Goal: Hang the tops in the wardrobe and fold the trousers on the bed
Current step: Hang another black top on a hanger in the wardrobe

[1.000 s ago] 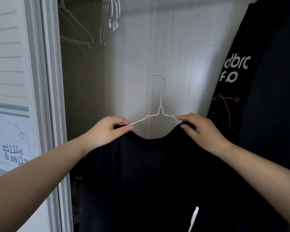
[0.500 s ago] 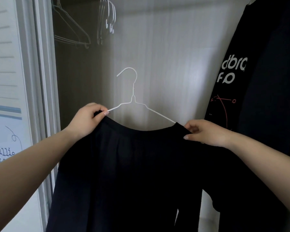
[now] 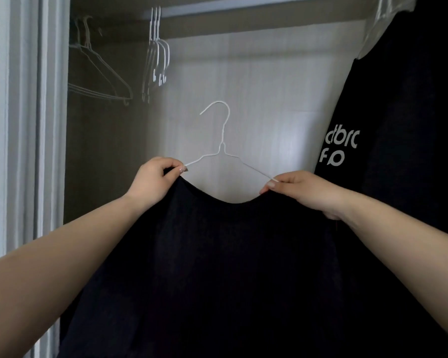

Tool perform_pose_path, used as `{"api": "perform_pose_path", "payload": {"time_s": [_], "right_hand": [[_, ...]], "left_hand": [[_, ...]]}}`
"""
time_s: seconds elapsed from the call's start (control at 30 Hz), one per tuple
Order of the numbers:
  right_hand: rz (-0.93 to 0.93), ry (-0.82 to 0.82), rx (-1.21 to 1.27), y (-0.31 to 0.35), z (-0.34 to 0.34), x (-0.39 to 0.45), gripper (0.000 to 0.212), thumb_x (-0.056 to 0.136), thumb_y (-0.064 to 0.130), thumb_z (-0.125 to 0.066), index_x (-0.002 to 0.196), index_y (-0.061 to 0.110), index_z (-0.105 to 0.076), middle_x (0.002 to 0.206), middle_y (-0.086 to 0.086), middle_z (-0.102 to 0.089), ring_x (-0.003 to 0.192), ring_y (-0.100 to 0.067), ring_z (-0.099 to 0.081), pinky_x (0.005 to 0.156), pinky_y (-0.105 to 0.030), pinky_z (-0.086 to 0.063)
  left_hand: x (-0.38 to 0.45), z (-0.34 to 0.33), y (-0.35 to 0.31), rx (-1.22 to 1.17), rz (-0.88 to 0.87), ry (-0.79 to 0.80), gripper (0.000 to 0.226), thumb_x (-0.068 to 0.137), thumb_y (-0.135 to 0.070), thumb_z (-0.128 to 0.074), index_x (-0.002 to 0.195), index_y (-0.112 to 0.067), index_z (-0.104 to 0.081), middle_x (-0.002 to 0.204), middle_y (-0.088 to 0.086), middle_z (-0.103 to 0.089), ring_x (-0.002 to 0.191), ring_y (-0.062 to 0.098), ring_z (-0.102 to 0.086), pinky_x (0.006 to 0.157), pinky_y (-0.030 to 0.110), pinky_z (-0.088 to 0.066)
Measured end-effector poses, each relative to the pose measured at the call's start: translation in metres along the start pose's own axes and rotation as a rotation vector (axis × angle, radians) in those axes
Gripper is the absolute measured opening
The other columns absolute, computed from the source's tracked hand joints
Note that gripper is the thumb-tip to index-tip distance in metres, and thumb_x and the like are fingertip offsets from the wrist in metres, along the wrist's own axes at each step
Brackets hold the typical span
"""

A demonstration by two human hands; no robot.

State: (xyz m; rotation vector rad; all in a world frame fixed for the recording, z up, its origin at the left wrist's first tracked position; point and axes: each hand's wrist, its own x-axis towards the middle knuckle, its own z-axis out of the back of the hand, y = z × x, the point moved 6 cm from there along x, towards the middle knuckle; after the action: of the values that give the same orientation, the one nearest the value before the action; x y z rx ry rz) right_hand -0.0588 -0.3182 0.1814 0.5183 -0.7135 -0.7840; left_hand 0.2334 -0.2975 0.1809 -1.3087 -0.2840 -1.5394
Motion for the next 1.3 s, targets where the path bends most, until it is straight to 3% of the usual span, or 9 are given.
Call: {"api": "perform_pose_path", "payload": {"time_s": [0.1, 0.27, 0.4, 0.57, 0.7, 0.87, 1.03, 1.2, 1.3], "right_hand": [[-0.025, -0.058, 0.056, 0.017, 0.035, 0.009, 0.028, 0.094, 0.031, -0.056, 0.076, 0.025, -0.076, 0.078, 0.004, -0.074, 0.068, -0.005, -0.068, 0.058, -0.013, -0.050], [-0.124, -0.171, 0.183, 0.046, 0.095, 0.023, 0.027, 0.093, 0.034, -0.057, 0.081, 0.019, -0.076, 0.087, -0.006, -0.075, 0.075, -0.018, -0.070, 0.063, -0.025, -0.055], [-0.186, -0.301, 0.553, 0.065, 0.124, 0.031, 0.025, 0.093, 0.027, -0.060, 0.072, 0.016, -0.069, 0.059, -0.003, -0.068, 0.049, -0.014, -0.064, 0.050, -0.022, -0.055], [-0.027, -0.403, 0.670, 0.099, 0.150, 0.048, 0.034, 0.096, 0.030, -0.052, 0.066, 0.014, -0.050, 0.056, -0.002, -0.051, 0.047, -0.014, -0.050, 0.051, -0.020, -0.045], [0.026, -0.445, 0.598, 0.122, 0.171, 0.059, 0.024, 0.094, 0.029, -0.057, 0.079, 0.010, -0.053, 0.082, -0.007, -0.055, 0.068, -0.018, -0.053, 0.064, -0.030, -0.046], [0.096, -0.544, 0.515, 0.138, 0.191, 0.073, 0.023, 0.091, 0.025, -0.061, 0.076, 0.009, -0.054, 0.073, -0.006, -0.053, 0.062, -0.017, -0.051, 0.062, -0.027, -0.044], [0.125, -0.659, 0.424, 0.152, 0.216, 0.072, 0.019, 0.089, 0.024, -0.061, 0.077, 0.009, -0.057, 0.071, -0.005, -0.057, 0.063, -0.016, -0.055, 0.065, -0.028, -0.045], [0.113, -0.813, 0.401, 0.150, 0.276, 0.082, 0.012, 0.085, 0.007, -0.051, 0.073, 0.007, -0.054, 0.065, -0.008, -0.058, 0.073, -0.024, -0.056, 0.076, -0.033, -0.044], [0.112, -0.806, 0.446, 0.139, 0.280, 0.087, 0.021, 0.090, 0.000, -0.047, 0.070, 0.006, -0.050, 0.065, -0.008, -0.052, 0.063, -0.022, -0.055, 0.066, -0.029, -0.042]], "left_hand": [[0.029, 0.004, -0.015, -0.026, 0.051, -0.027, 0.012, 0.089, -0.033, -0.064, 0.085, -0.024, -0.071, 0.088, -0.011, -0.066, 0.090, 0.012, -0.059, 0.075, 0.020, -0.039], [0.069, -0.013, -0.046, -0.294, 0.225, 0.026, 0.050, 0.088, -0.042, -0.063, 0.133, -0.022, -0.054, 0.129, -0.001, -0.059, 0.118, 0.016, -0.056, 0.098, 0.027, -0.041], [0.076, -0.058, -0.099, -0.766, 0.323, 0.308, 0.030, 0.085, -0.055, -0.059, 0.111, -0.041, -0.061, 0.108, -0.021, -0.065, 0.106, -0.002, -0.057, 0.095, 0.031, -0.038], [0.098, -0.094, -0.171, -0.995, 0.261, 0.447, 0.052, 0.082, -0.059, -0.058, 0.128, -0.034, -0.054, 0.126, -0.011, -0.057, 0.121, 0.008, -0.049, 0.110, 0.046, -0.030], [0.113, -0.094, -0.217, -1.074, 0.166, 0.488, 0.036, 0.085, -0.054, -0.059, 0.117, -0.038, -0.059, 0.125, -0.012, -0.056, 0.119, 0.009, -0.052, 0.112, 0.048, -0.031], [0.111, -0.077, -0.248, -1.063, 0.017, 0.554, 0.050, 0.067, -0.056, -0.064, 0.114, -0.043, -0.059, 0.126, -0.014, -0.057, 0.117, 0.005, -0.054, 0.113, 0.047, -0.028], [0.105, -0.073, -0.270, -1.145, -0.034, 0.623, 0.040, 0.087, -0.042, -0.056, 0.127, -0.036, -0.057, 0.134, -0.009, -0.058, 0.126, 0.011, -0.052, 0.114, 0.052, -0.026], [0.125, -0.086, -0.315, -1.136, -0.209, 0.706, 0.027, 0.094, -0.038, -0.050, 0.118, -0.033, -0.061, 0.117, -0.012, -0.068, 0.108, 0.007, -0.065, 0.102, 0.041, -0.046], [0.120, -0.094, -0.314, -1.166, -0.192, 0.708, 0.023, 0.095, -0.037, -0.050, 0.115, -0.034, -0.060, 0.114, -0.012, -0.070, 0.103, 0.005, -0.066, 0.094, 0.035, -0.051]]}}
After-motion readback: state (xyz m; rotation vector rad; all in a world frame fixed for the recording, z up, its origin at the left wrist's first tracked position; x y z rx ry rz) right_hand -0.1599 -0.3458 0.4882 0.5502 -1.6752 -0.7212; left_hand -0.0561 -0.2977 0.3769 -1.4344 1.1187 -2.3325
